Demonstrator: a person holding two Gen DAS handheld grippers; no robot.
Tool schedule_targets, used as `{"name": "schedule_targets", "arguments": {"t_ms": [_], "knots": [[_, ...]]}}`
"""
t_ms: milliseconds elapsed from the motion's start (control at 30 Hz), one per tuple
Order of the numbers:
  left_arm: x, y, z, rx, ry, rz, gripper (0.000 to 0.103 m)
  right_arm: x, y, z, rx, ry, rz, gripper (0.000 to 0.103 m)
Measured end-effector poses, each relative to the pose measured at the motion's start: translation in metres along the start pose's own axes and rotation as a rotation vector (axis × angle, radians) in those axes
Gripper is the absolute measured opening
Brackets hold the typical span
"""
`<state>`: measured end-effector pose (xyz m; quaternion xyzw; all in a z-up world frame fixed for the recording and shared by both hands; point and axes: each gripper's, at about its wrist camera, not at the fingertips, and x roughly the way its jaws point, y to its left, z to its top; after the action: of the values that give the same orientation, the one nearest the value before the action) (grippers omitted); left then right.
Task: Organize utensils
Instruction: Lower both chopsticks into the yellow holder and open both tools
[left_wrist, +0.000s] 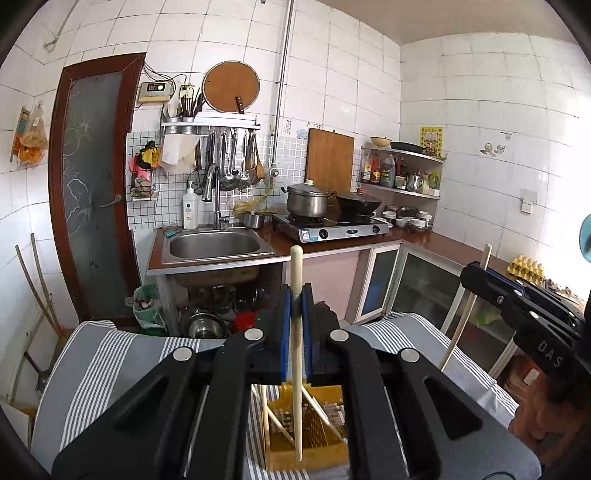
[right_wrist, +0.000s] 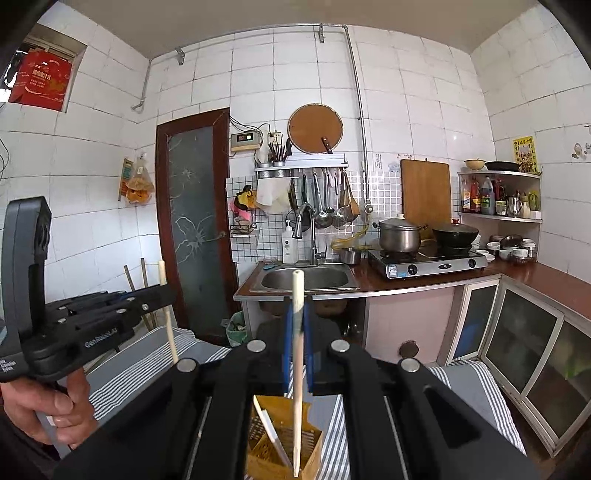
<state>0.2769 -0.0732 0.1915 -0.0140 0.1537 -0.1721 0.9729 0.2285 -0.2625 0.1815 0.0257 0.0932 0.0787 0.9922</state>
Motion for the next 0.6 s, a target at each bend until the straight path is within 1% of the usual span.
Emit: {"name": "schedule_targets", "arguments": {"t_ms": [267, 400, 467, 500, 533, 567, 600], "knots": [[0.036, 0.012, -0.012, -0.019, 0.022, 0.028, 0.004, 0.031, 0.006, -0.014, -0.018, 0.023, 0.002, 0.005], [0.052, 0.017, -0.022, -0.019, 0.055, 0.032, 0.005, 0.044, 0.006, -0.022, -0.020, 0.046, -0.005, 0.006], [0.058, 0.019, -0.026, -0.019, 0.066, 0.035, 0.006, 0.052, 0.006, -0.028, -0.017, 0.078, 0.001, 0.007], [0.062, 0.020, -0.030, -0.020, 0.080, 0.032, 0.011, 0.057, 0.007, -0.031, -0.019, 0.100, 0.004, 0.007], [0.067, 0.023, -0.034, -0.031, 0.102, 0.026, 0.028, 0.059, 0.007, -0.033, -0.017, 0.103, 0.002, 0.012], [0.067, 0.025, -0.037, -0.039, 0.106, 0.028, 0.034, 0.060, 0.006, -0.033, -0.013, 0.100, 0.003, 0.026], [0.067, 0.027, -0.040, -0.043, 0.111, 0.030, 0.034, 0.056, 0.004, -0.032, -0.002, 0.081, 0.005, 0.030]]}}
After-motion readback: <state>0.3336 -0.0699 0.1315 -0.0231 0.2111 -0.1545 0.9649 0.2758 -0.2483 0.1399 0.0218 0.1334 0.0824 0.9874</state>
